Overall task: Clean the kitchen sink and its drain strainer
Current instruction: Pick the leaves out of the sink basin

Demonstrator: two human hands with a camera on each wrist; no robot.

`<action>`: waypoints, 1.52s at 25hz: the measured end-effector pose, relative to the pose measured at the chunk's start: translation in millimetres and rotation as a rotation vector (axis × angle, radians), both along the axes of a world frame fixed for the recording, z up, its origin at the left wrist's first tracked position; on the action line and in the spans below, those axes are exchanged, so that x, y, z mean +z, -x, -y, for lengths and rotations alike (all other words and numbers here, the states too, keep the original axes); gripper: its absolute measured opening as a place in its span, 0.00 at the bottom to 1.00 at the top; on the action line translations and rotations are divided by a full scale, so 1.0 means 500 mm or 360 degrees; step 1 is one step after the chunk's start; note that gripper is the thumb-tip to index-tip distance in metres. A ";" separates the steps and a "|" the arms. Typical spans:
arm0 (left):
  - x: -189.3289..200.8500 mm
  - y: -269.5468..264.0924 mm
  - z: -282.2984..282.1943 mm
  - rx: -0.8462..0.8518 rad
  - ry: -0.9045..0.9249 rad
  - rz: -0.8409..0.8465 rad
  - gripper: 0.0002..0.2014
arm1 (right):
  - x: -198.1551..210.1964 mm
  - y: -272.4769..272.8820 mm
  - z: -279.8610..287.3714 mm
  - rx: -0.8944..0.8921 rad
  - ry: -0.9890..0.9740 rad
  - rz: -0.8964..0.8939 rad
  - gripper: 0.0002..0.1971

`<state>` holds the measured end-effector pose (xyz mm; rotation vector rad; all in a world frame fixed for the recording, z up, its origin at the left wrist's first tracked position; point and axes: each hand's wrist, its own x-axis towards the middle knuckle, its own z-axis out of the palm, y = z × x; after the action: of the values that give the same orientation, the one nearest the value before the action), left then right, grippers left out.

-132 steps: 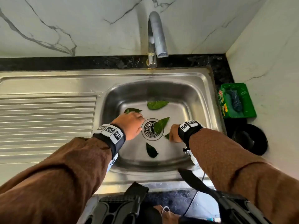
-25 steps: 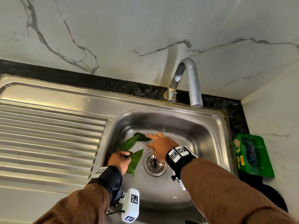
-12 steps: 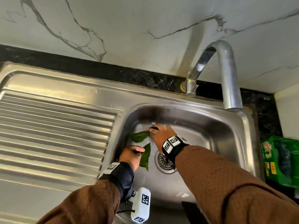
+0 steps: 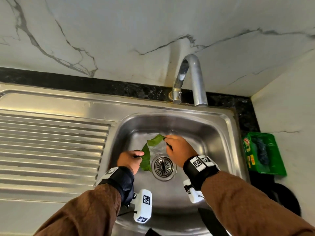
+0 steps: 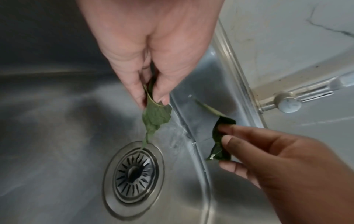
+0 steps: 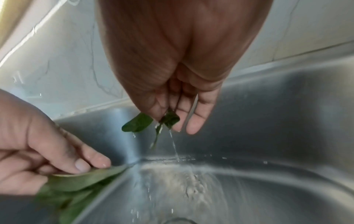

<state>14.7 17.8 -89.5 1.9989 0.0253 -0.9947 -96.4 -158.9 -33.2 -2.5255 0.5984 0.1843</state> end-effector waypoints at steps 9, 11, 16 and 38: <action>0.156 0.051 0.041 0.0401 0.0563 -0.0353 0.07 | 0.094 0.091 -0.077 0.0322 0.0392 0.0097 0.21; 0.179 0.056 0.033 0.0473 0.0613 -0.0375 0.21 | 0.097 0.113 -0.093 0.0354 0.0467 0.0149 0.19; 0.208 0.082 0.023 0.0261 0.0529 -0.0128 0.06 | 0.113 0.145 -0.117 0.0410 0.0444 0.0166 0.20; 0.272 0.143 0.037 0.0209 0.0729 -0.0123 0.27 | 0.216 0.169 -0.091 -0.0262 -0.0423 0.0476 0.38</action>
<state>-56.7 -0.6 46.4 1.5216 -0.0268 -0.8987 -180.9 -113.5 74.9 -2.1797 0.6121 -0.1616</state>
